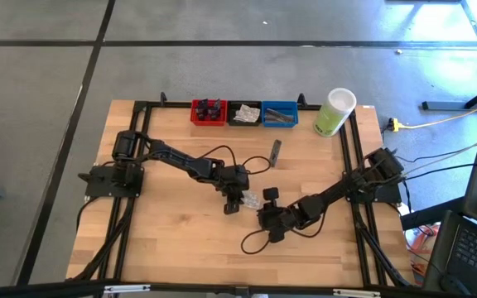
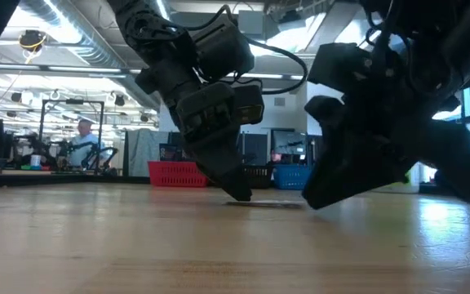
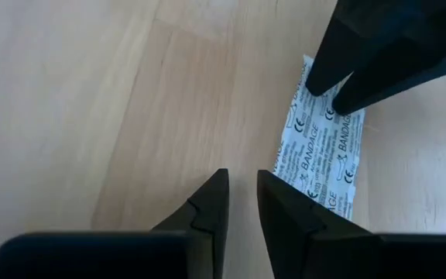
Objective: Pick & Place Travel size toiletries
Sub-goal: Put the white bandage pack into the black bin
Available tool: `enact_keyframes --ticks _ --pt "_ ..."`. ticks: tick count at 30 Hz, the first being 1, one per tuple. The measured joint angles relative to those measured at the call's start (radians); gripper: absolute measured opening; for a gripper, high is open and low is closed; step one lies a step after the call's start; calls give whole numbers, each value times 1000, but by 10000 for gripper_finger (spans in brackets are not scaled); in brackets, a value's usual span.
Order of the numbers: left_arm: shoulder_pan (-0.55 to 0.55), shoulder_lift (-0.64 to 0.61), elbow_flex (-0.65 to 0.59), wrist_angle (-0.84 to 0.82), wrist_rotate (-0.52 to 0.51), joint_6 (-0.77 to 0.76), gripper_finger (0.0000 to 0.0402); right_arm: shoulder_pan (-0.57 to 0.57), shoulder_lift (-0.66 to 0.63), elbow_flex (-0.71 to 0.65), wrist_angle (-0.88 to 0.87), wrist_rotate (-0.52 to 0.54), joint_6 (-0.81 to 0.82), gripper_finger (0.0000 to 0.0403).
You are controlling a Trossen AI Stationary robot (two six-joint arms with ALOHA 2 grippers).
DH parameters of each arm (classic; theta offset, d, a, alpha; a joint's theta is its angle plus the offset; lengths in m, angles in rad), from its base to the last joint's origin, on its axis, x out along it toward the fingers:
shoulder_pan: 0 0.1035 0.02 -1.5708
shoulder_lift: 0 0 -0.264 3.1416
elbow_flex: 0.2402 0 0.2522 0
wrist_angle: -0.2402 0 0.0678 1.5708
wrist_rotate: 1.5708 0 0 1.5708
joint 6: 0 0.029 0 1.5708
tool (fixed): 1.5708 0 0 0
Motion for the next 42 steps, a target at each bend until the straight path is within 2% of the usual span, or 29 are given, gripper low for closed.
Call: enact_keyframes --ticks 5,10,15,22,31,42 --pt "1 0 0 1 9 -10 127 0 14 0 18 9 -4 83" --pt "2 0 0 3 14 -11 127 0 14 0 20 62 -12 130" --pt "2 0 -1 4 18 -13 127 -19 14 0 20 53 -10 178" --pt "0 0 -2 10 66 -57 127 -36 43 2 42 105 -35 201" --pt "1 1 -2 19 98 -80 127 -38 68 4 56 135 -54 156" --pt "1 1 -2 23 107 -80 127 -39 69 2 58 70 -57 49"
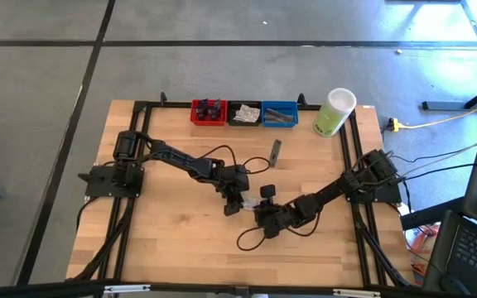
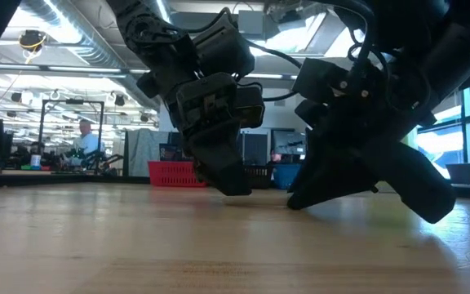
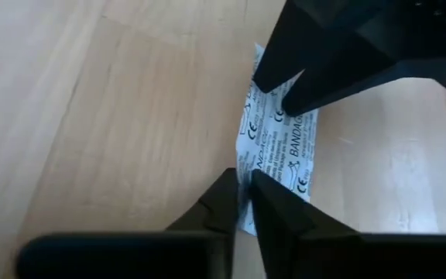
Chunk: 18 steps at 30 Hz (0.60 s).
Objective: Pick & Place Travel size toiletries
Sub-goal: Put the white bandage pack into the black bin
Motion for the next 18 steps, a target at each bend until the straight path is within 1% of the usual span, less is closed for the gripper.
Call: enact_keyframes --ticks 4,10,15,18 --pt "0 0 0 4 2 13 127 4 1 -1 4 -13 1 9" --pt "0 -3 1 -1 3 55 131 13 -2 -2 4 -10 4 4" --pt "11 -38 0 -60 -1 100 164 14 -29 -4 -21 -18 17 2" --pt "31 -85 -3 -162 -55 107 187 17 -66 -8 -90 -26 45 2"
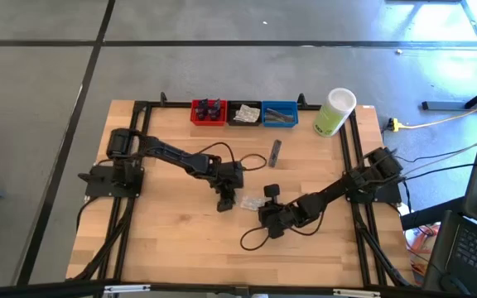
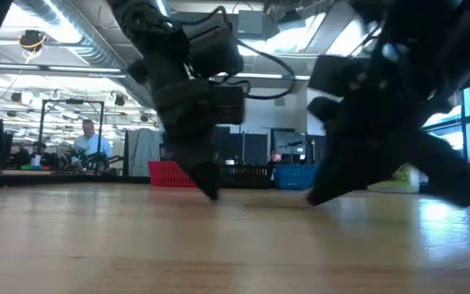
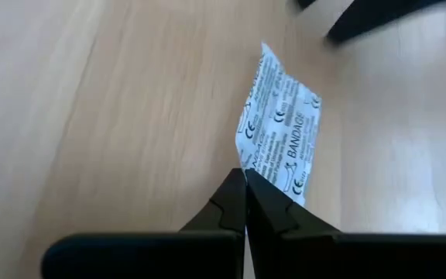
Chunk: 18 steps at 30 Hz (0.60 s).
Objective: Pick & Place Travel size toiletries
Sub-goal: Put the white bandage pack into the black bin
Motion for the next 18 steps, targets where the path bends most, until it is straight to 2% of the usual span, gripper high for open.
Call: enact_keyframes --ticks 4,8,14,18 --pt "23 -73 -3 -144 -111 18 202 -4 -58 1 -110 12 31 1" --pt "25 -125 0 -190 -198 17 205 -38 -126 2 -179 33 12 1" --pt "20 -213 0 -190 -250 37 205 -162 -242 3 -252 39 -82 1" --pt "20 -300 -25 -161 -314 65 205 -260 -308 4 -251 -8 -204 0"
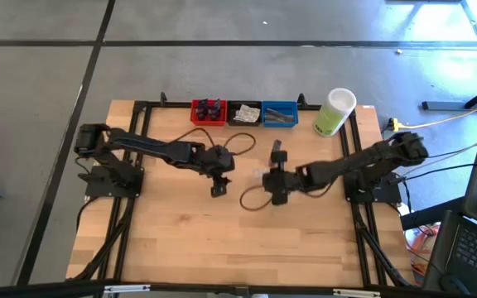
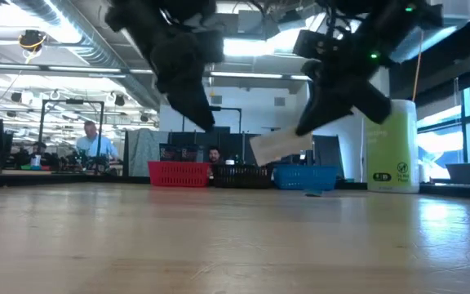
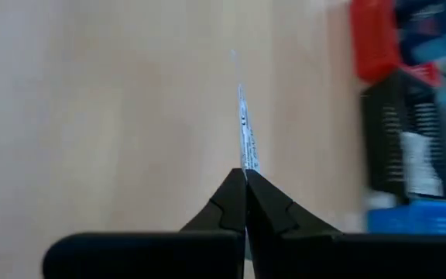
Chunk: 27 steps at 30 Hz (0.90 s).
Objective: Pick & Place Travel size toiletries
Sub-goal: Put the white bandage pack into the black bin
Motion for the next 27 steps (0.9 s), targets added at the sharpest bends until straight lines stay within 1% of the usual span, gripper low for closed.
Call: enact_keyframes --ticks 2,4,9,12,15,20,25,27 --pt "3 -55 -34 33 -39 5 205 -57 -32 0 7 -9 -64 0" --pt "10 -114 -84 93 -71 5 205 -118 -59 0 36 -44 -138 0" --pt "24 -244 -199 294 -81 13 205 -287 -84 2 174 -239 -276 0" --pt "28 -301 -233 338 -85 22 205 -384 -79 2 241 -331 -314 0" --pt "28 -333 -241 347 -87 32 205 -463 -75 1 278 -408 -345 0" --pt "28 -346 -245 441 -90 84 205 -563 -75 2 345 -504 -361 0" --pt "28 -345 -245 500 -90 134 205 -637 -53 2 397 -555 -368 0" --pt "28 -345 -245 529 -90 149 205 -664 -23 28 411 -568 -369 0"
